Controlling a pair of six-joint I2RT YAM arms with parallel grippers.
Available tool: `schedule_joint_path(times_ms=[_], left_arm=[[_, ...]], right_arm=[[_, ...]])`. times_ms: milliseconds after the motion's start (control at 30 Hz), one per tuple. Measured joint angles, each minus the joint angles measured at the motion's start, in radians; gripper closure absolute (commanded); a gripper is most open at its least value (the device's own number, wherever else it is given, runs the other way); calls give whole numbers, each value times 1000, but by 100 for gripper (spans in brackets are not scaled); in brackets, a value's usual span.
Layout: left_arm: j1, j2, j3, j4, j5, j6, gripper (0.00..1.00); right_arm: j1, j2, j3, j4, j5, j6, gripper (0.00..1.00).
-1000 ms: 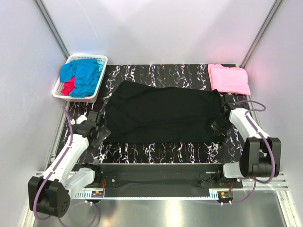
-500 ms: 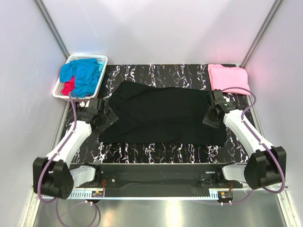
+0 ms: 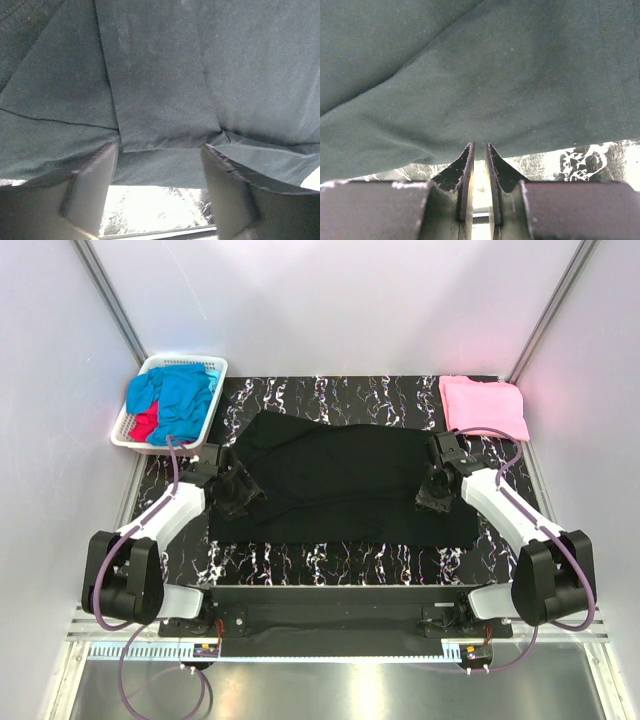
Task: Fold and stack the t-shirts
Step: Fold the tshirt
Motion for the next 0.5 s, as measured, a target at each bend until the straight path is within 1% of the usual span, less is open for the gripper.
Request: schedule_joint_path(times_ms=[33,133,333,433,467,500], left_arm=[[0,0,-7,8,2,-5,39],[0,0,-34,15,4,-16,44],[-18,-16,-85,10,-5,-29,46],[-37,-25,-98,9,-10,-36,53],[-41,-25,-100,10,-13,-37,57],[-44,-25,-102,10,-15,-38,60]], right_arm=[[0,1,-2,4,0,0,81],[0,16,-4,8,-1,0,83],[0,45,-12,13,-1,1,83],[0,46,-12,13,-1,3,83],[0,46,-12,13,-1,3,83],[0,46,-12,13,-1,3,84]])
